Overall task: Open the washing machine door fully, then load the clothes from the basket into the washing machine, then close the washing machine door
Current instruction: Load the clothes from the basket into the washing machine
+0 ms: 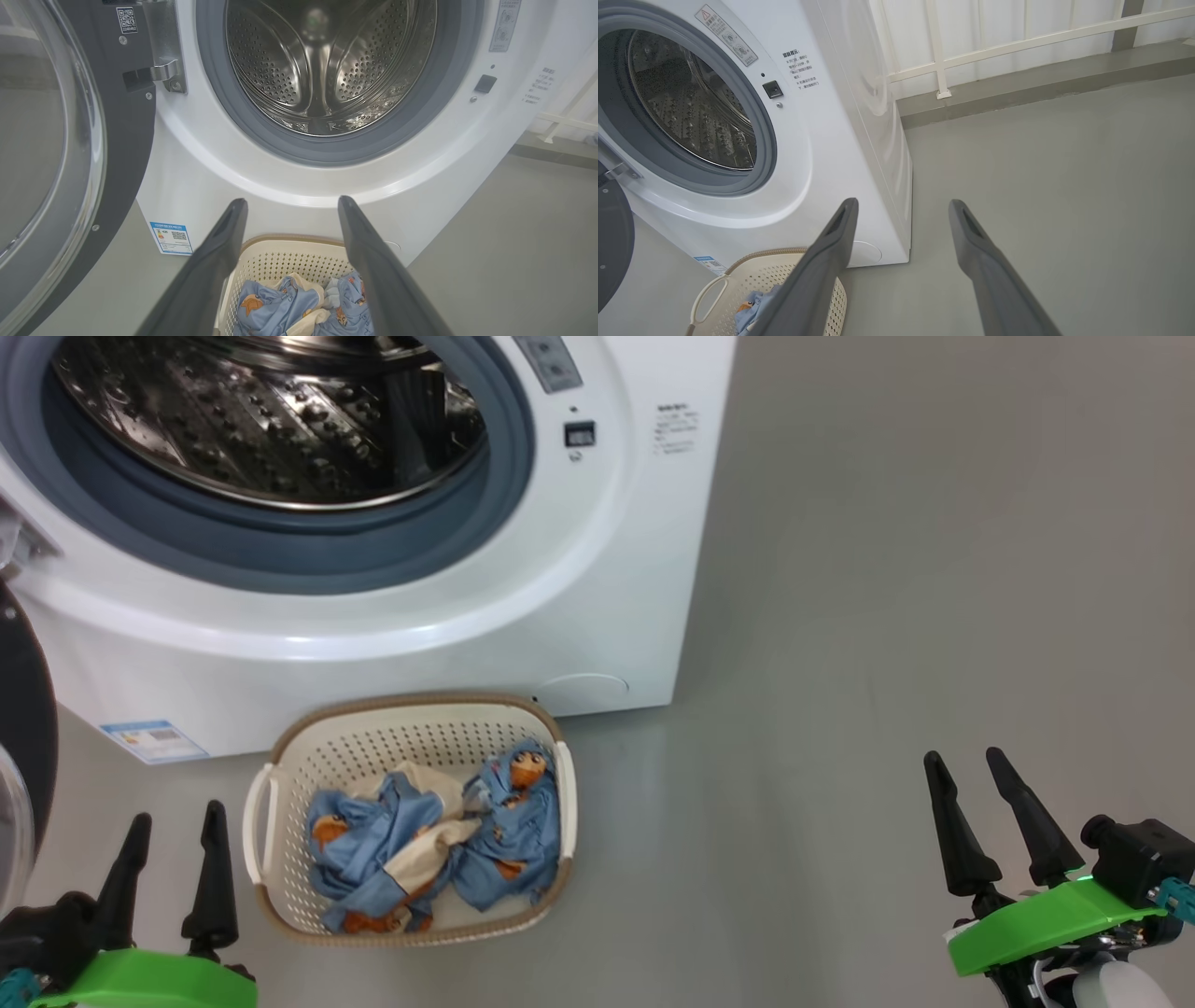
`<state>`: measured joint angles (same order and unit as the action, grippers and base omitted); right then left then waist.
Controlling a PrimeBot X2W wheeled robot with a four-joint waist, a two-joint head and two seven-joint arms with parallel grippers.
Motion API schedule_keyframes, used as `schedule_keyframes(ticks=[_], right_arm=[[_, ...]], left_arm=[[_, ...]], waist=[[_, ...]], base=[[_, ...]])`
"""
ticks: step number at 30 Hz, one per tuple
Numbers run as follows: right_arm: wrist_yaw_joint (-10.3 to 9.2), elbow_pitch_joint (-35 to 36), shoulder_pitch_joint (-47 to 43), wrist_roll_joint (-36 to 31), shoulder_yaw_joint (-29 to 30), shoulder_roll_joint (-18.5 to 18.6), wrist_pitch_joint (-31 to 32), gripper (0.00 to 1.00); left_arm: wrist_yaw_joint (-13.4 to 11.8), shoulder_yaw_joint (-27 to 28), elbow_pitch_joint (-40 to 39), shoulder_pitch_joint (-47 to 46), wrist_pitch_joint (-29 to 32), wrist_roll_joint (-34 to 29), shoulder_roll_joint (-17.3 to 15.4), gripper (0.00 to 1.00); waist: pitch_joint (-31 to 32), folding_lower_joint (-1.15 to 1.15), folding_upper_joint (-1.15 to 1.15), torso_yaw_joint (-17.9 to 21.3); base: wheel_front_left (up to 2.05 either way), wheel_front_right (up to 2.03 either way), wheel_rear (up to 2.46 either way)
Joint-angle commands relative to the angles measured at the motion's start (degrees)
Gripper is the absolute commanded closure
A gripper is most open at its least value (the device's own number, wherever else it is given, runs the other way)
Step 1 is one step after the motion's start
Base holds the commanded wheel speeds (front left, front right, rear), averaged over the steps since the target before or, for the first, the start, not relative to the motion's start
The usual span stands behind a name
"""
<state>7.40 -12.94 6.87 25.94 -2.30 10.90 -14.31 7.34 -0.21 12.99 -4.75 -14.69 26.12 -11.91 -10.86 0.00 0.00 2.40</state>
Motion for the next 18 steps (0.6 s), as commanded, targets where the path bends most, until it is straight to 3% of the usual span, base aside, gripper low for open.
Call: schedule_keyframes(ticks=[1,8,18], right_arm=[[0.09,1.52,0.99,0.19,-1.15,0.40,-0.69,0.00],[0.09,1.40,1.22,0.15,-1.52,0.05,-0.69,0.00],[0.09,1.27,1.22,0.31,-1.90,-0.23,-0.69,0.00]], left_arm=[[0.14,1.76,-1.47,-2.17,-0.30,0.08,-1.82,0.00],[0.14,1.59,-0.99,-3.10,-0.30,-0.49,-1.29,0.00],[0.14,0.57,-0.59,-3.02,-0.30,-0.13,-0.28,0.00]], waist=[[-0.10,0.00,0.00,-0.04],[-0.48,0.00,0.00,0.04],[-0.85,0.00,0.00,0.00]], base=[[1.07,-1.95,0.88],[0.82,-1.11,0.29],[0.09,-0.09,0.00]])
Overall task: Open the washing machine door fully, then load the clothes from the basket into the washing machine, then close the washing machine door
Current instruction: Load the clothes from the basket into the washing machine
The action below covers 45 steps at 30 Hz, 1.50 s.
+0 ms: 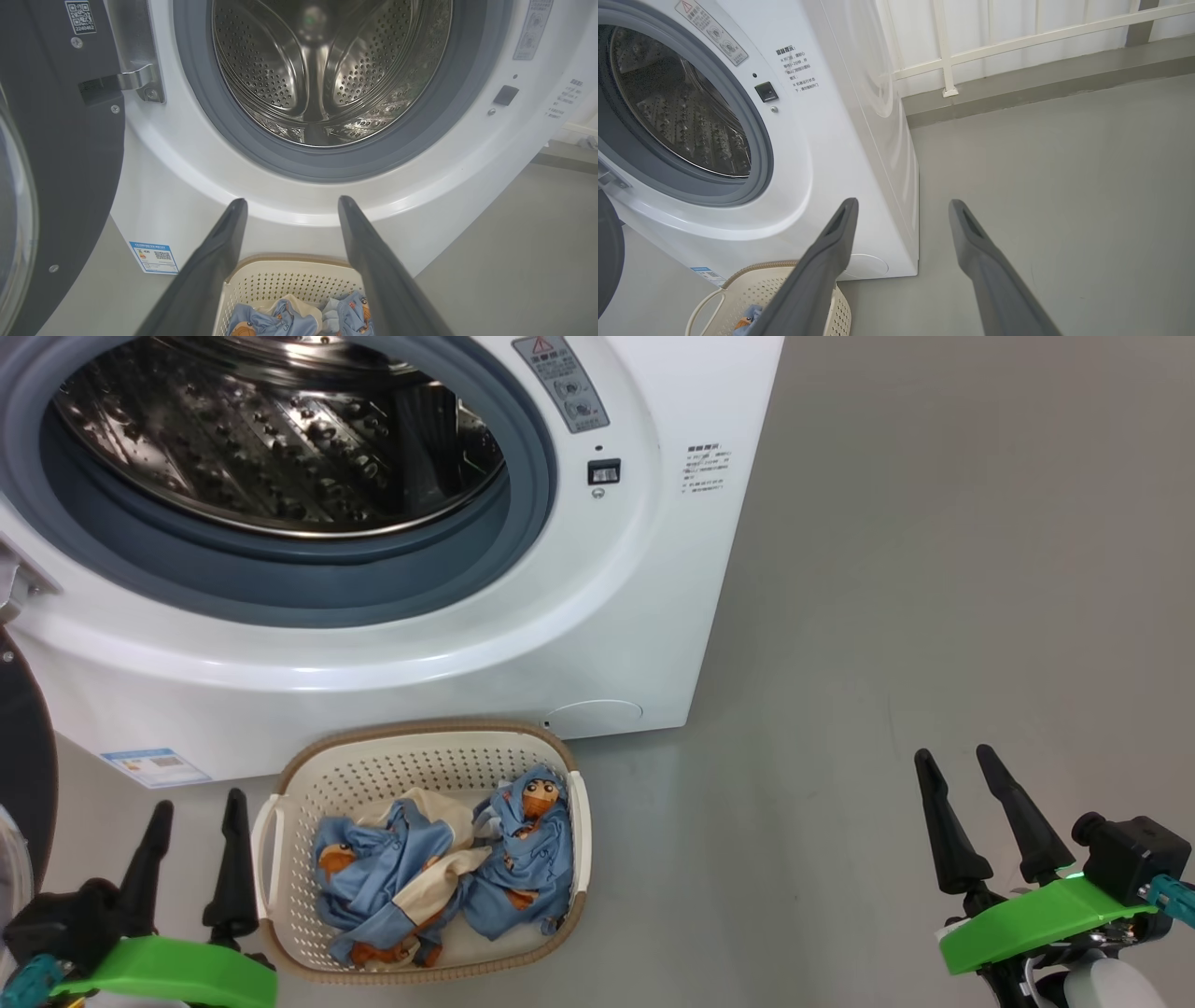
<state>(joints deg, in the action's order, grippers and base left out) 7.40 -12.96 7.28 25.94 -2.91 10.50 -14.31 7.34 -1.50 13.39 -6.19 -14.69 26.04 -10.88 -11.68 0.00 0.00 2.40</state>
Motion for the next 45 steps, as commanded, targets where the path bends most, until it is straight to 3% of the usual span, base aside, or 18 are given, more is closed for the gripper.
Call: schedule_keyframes(ticks=[1,13,28,37,45], right_arm=[[0.09,1.32,0.83,0.30,-1.38,0.10,-0.69,0.00],[0.09,1.95,2.62,0.17,-1.88,-0.48,-0.69,0.00],[0.09,3.16,9.31,-1.07,-3.63,-2.49,-0.69,0.00],[0.09,3.96,14.74,-1.95,-5.82,-3.52,-0.69,0.00],[0.09,4.79,18.51,-2.38,-6.90,-4.21,-0.69,0.00]], left_arm=[[0.14,1.74,-0.81,-1.59,-0.30,-0.06,-1.13,0.00],[0.14,-2.84,6.18,-4.65,-0.30,-2.36,-0.49,0.00],[0.14,-15.66,28.07,-20.72,-0.30,-2.15,-3.80,0.00],[0.14,-23.08,41.03,-33.02,-0.30,2.32,-5.46,0.00],[0.14,-31.43,48.26,-40.05,-0.30,7.92,-6.94,0.00]], waist=[[-0.12,0.00,0.00,-0.02],[-4.96,0.00,0.00,0.26],[-18.68,0.00,0.00,1.46],[-28.12,0.00,0.00,3.14],[-32.84,0.00,0.00,4.84]], base=[[0.00,0.00,0.00],[0.00,0.00,0.00],[0.00,0.00,0.00],[0.00,0.00,0.00],[0.00,0.00,0.00]])
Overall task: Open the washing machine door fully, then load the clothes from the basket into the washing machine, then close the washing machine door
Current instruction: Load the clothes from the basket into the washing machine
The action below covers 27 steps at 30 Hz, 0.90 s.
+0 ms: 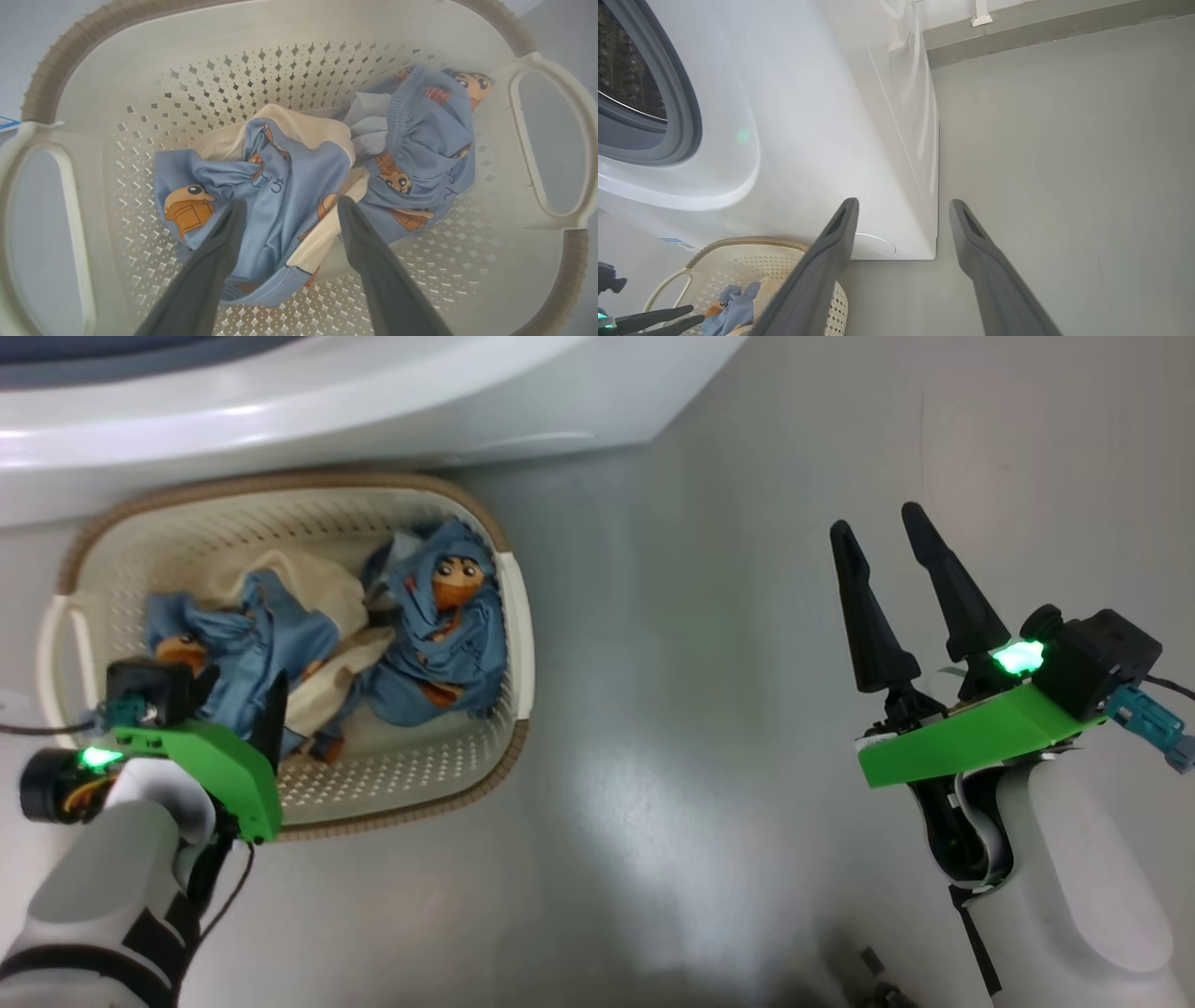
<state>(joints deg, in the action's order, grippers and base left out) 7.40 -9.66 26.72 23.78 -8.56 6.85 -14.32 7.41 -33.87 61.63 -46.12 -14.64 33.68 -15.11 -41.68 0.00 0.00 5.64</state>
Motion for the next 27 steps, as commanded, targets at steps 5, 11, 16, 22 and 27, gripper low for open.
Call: schedule_keyframes(ticks=[5,11,16,22,27], right_arm=[[0.09,1.69,-0.49,-0.34,-1.94,-0.59,-0.68,0.00],[0.09,2.15,-0.15,-0.40,-2.26,-0.57,-0.68,0.00],[0.09,2.46,-0.29,-0.57,-2.63,-0.83,-0.68,0.00],[0.09,2.56,0.01,-0.61,-3.76,-1.27,-0.68,0.00],[0.09,2.73,-0.20,-0.60,-3.74,-1.34,-0.68,0.00]], left_arm=[[0.08,-4.04,2.08,-2.76,-0.25,3.37,-4.05,0.00],[0.08,-8.13,3.49,-6.15,-0.17,6.95,-5.35,0.00],[0.08,-11.56,4.79,-8.44,0.58,9.73,-5.82,0.00],[0.08,-14.45,4.90,-9.21,1.80,12.97,-6.90,0.00],[0.08,-16.53,4.30,-9.43,3.02,15.17,-7.15,1.00]], waist=[[-4.53,0.00,0.00,2.43],[-6.45,0.00,0.00,3.10],[-7.47,0.00,0.00,3.52],[-7.76,0.00,0.00,4.69],[-7.57,0.00,0.00,4.94]], base=[[0.00,0.00,0.00],[0.00,0.00,0.00],[0.00,0.00,0.00],[0.00,0.00,0.00],[0.00,0.00,0.00]])
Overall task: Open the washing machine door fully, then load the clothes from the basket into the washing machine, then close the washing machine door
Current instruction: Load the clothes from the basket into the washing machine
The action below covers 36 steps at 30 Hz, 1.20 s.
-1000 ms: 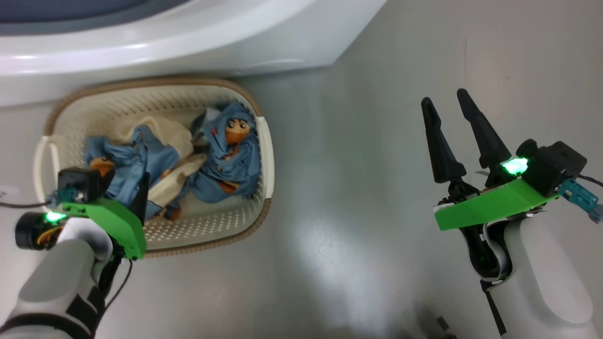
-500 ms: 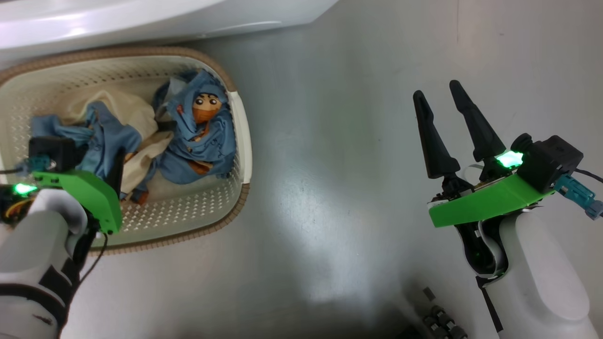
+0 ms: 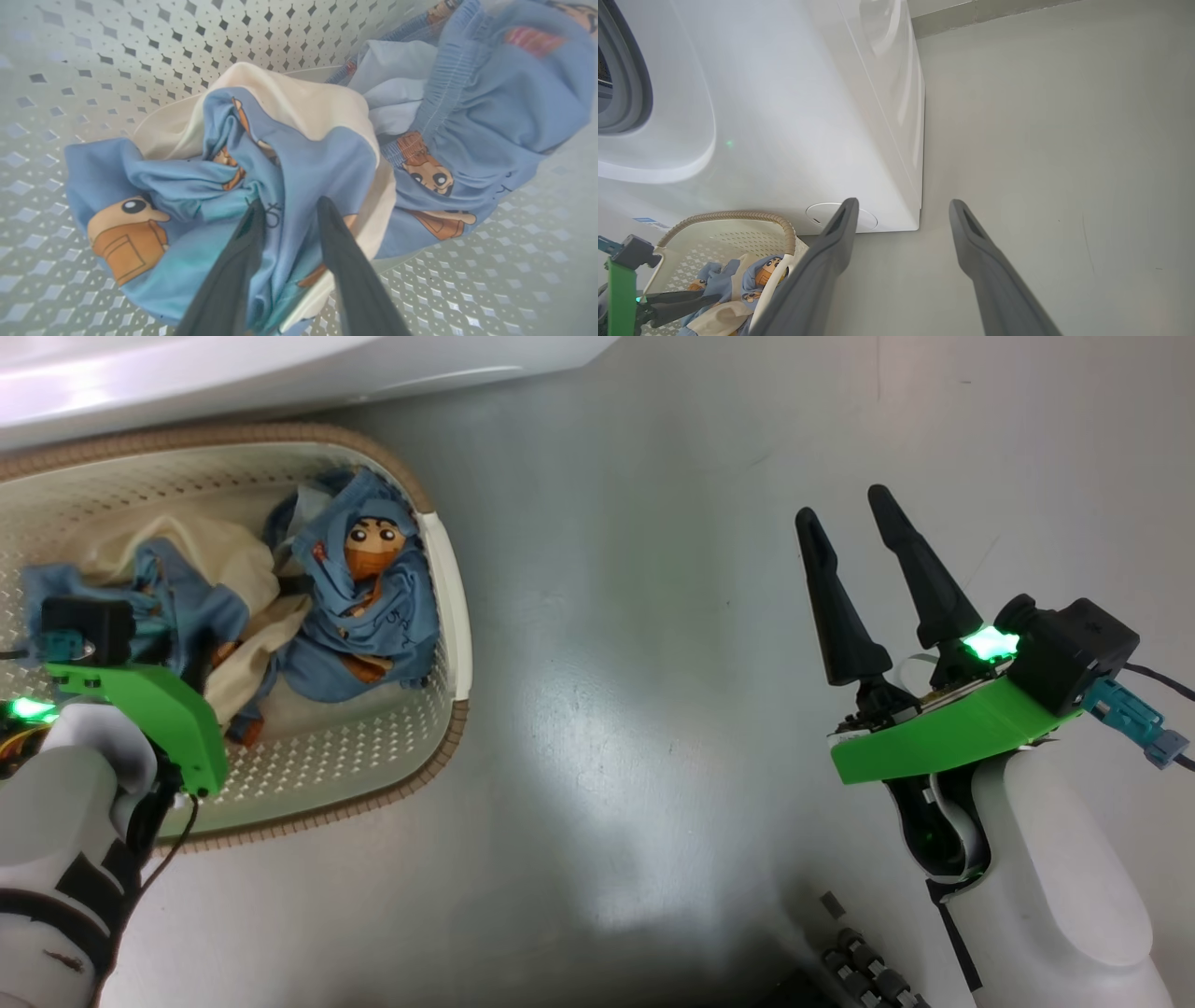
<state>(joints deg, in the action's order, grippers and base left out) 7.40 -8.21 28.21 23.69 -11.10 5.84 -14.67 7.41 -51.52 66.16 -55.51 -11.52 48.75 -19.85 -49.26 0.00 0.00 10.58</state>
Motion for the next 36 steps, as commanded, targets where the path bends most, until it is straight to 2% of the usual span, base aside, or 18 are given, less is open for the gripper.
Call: schedule_keyframes(ticks=[1,10,19,25,36], right_arm=[[0.09,1.27,-1.75,-0.54,-1.18,-0.32,-0.33,0.00],[0.09,0.76,-2.19,-0.48,-0.15,-0.09,-0.33,0.00],[0.09,-1.51,-3.99,0.78,0.58,0.25,-0.33,0.00],[0.09,-3.05,-6.69,1.58,1.24,0.62,-0.33,0.00],[0.09,-4.67,-11.91,2.48,2.21,1.84,-0.33,0.00]], left_arm=[[0.08,0.66,-0.43,-0.10,-0.04,0.64,-2.49,1.00],[0.08,-2.05,-1.78,1.04,-1.37,6.82,-1.91,1.00],[0.08,-0.59,-3.24,5.42,-3.39,12.65,-1.20,1.00],[0.08,6.11,-7.59,9.91,-3.46,10.79,-1.65,1.00],[0.08,24.01,-17.84,21.02,-3.47,-2.61,-0.18,1.00]], waist=[[0.11,0.00,0.00,0.01],[3.10,0.00,0.00,-1.24],[10.59,0.00,0.00,-3.42],[17.09,0.00,0.00,-4.94],[26.49,0.00,0.00,-7.29]], base=[[0.00,0.00,0.00],[0.00,0.00,0.00],[0.00,0.00,0.00],[0.00,0.00,0.00],[0.00,0.00,0.00]])
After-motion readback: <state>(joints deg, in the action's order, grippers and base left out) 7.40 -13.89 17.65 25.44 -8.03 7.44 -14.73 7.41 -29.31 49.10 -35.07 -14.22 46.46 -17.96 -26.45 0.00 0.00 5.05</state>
